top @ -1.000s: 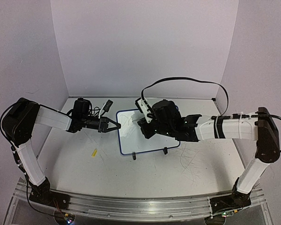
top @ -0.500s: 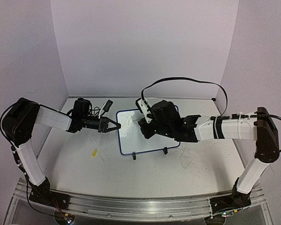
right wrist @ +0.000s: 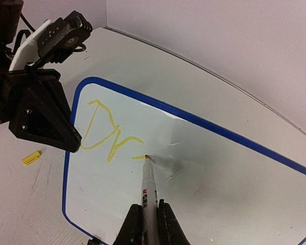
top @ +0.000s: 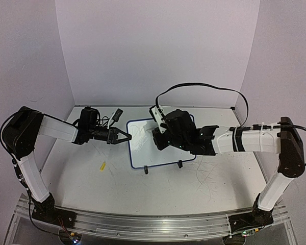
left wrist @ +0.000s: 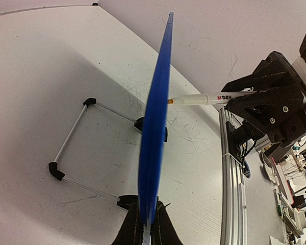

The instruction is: Write a sentence on the whiteboard

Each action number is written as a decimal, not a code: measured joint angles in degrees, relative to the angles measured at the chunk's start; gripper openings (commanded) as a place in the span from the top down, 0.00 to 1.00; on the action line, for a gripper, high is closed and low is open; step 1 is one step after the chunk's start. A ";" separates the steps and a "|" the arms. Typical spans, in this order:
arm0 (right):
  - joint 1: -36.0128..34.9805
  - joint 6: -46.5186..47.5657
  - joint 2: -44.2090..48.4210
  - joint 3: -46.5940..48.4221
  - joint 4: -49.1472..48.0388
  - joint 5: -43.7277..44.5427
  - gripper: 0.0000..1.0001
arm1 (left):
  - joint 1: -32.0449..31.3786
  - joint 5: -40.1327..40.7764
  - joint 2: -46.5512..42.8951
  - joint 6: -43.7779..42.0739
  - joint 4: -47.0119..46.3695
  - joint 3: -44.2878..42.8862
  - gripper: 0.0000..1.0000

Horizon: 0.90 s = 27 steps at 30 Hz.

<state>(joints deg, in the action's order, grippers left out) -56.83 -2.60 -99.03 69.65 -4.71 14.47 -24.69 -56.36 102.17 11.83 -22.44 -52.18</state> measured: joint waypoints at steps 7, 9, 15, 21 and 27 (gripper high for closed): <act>-0.01 -0.24 0.18 0.00 -0.32 1.19 1.00 | 0.00 0.00 0.00 0.01 0.00 0.00 1.00; 0.01 -0.23 0.18 0.00 -0.49 1.29 1.00 | 0.00 0.00 0.00 0.01 0.00 0.00 1.00; 0.02 -0.23 0.17 0.06 -0.52 1.22 1.00 | 0.00 0.00 0.00 0.01 0.00 0.00 1.00; 0.02 -0.20 0.13 0.12 -0.66 1.08 1.00 | 0.00 0.00 0.00 -0.02 0.04 0.00 1.00; 0.02 -0.20 -0.44 0.95 -1.00 0.60 1.00 | 0.00 -0.02 0.00 -0.02 0.04 0.00 1.00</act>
<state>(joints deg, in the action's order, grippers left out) -56.82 -2.81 -99.47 70.60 -5.71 15.07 -24.69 -56.38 102.17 11.81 -22.39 -52.18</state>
